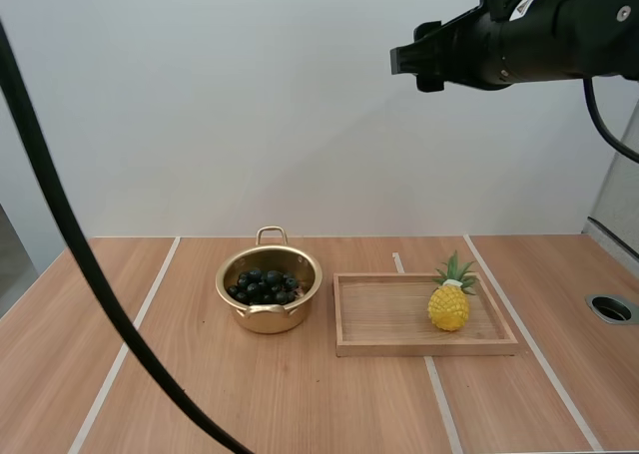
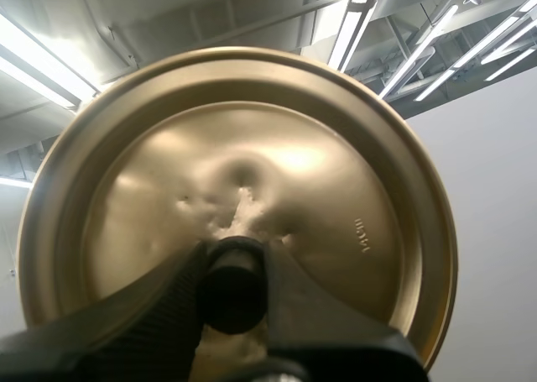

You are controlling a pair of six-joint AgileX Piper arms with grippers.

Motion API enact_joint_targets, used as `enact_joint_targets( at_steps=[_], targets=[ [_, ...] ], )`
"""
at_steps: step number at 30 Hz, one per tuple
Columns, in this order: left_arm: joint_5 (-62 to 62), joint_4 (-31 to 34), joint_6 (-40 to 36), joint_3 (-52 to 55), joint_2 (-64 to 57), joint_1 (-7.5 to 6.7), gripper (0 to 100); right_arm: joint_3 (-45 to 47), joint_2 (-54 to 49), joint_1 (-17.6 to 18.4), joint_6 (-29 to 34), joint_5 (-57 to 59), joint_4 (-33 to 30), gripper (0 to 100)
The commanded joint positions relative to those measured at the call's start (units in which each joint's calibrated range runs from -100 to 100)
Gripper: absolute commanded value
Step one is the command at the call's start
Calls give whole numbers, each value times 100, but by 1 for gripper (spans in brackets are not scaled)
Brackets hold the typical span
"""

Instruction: Open the pot, put the grape inside, and close it

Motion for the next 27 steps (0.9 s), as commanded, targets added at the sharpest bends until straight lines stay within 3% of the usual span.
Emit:
enact_joint_targets(
  at_steps=[1, 5, 6, 7, 9, 10, 16, 27],
  targets=[
    [-119, 1, -46, -19, -26, -13, 0, -48, -124, -96, 227, -229, -271, 100],
    [-119, 1, -46, -19, -26, -13, 0, -289, -124, -146, 270, -247, -340, 100],
    [-119, 1, -46, -19, -26, -13, 0, -376, -124, -146, 285, -247, -340, 95],
    [-119, 1, -46, -19, -26, -13, 0, -470, -124, -146, 285, -247, -340, 78],
    [-119, 1, -46, -19, -26, -13, 0, -630, -124, -146, 285, -247, -412, 35],
    [-119, 1, -46, -19, -26, -13, 0, -702, -124, -146, 285, -247, -441, 3],
    [189, 1, -109, -5, 32, -13, 0, -913, -124, -146, 294, -293, -454, 0],
    [2081, 120, -115, 7, 906, -13, 0, -972, -167, -146, 294, -326, -454, 0]
  ],
)
